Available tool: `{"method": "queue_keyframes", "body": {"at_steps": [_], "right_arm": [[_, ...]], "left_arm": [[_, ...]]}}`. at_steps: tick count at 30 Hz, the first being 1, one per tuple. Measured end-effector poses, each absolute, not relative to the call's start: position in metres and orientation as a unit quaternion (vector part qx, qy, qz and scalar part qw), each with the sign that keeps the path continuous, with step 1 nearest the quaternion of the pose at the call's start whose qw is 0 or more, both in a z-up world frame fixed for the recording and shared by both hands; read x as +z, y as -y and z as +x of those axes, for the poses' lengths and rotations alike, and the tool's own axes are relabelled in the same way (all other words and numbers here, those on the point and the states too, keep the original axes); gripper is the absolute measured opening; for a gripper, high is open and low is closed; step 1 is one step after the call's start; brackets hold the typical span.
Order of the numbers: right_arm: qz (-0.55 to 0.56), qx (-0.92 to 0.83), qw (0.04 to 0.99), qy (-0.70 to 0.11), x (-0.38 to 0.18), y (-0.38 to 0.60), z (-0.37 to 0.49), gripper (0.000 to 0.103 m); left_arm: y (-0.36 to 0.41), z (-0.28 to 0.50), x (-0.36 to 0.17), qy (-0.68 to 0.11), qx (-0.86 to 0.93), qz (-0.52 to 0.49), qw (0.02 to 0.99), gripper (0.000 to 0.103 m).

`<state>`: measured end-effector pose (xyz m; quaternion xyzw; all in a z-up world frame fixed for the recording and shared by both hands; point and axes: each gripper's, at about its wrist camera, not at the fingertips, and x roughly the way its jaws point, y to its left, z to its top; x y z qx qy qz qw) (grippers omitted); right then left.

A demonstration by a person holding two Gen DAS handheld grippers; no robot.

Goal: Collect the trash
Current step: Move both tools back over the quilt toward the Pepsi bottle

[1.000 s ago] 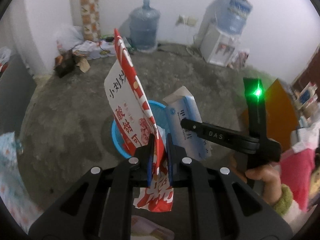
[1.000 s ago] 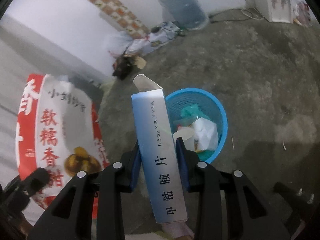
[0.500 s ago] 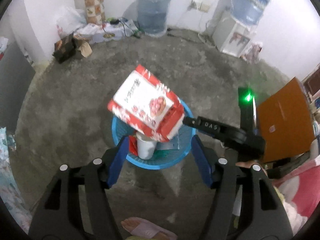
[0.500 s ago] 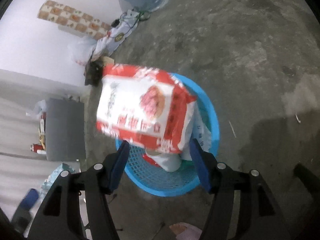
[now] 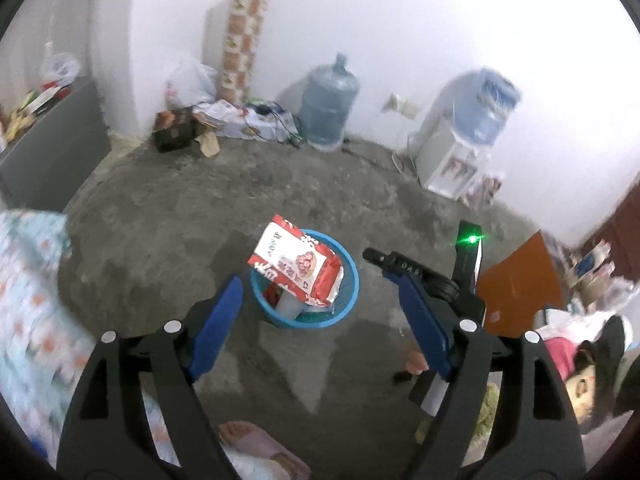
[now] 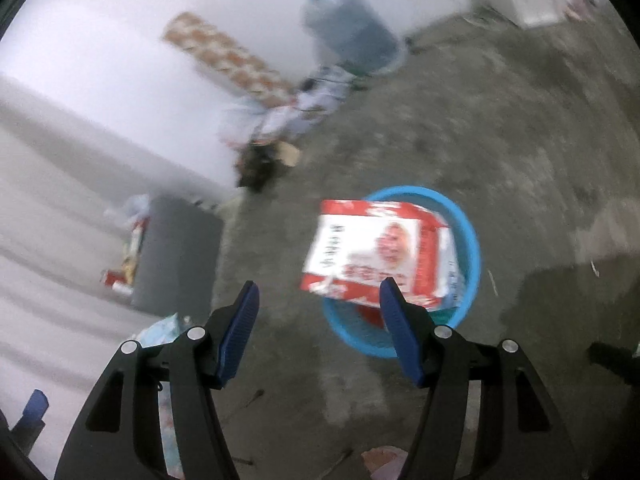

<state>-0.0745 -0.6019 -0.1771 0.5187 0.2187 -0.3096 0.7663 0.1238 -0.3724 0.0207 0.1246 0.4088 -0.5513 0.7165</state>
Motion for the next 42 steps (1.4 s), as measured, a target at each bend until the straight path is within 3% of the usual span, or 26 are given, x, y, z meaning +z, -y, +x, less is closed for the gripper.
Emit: {"method": "queue_keyframes", "body": {"at_steps": [6,14,23,29,39,42], "right_arm": [[0.437,-0.26,0.828,-0.236,-0.099,0.546,-0.045,0.08],[0.347,-0.144,0.887,-0.267,-0.039,0.461,0.001,0.084],[0.278,-0.001,0.902,-0.331,-0.017,0.374,0.052,0.084],[0.23,0.048,0.906,-0.352,-0.006,0.329,0.071,0.084],[0.226,0.148,0.876,-0.4,-0.017,0.277,0.096,0.084],[0.181,0.18,0.872,-0.418,-0.012,0.245,0.114,0.084]], "left_arm": [[0.25,0.119,0.052,-0.381,-0.502,0.067,0.773,0.082],[0.071,0.106,0.056,-0.351,-0.362,-0.001,0.863,0.083],[-0.07,0.067,0.005,-0.398,-0.205,-0.103,0.888,0.083],[-0.093,0.072,-0.026,-0.43,-0.162,-0.143,0.877,0.083],[-0.075,0.116,-0.052,-0.474,-0.09,-0.088,0.872,0.083],[-0.076,0.123,-0.057,-0.479,-0.078,-0.083,0.87,0.083]]}}
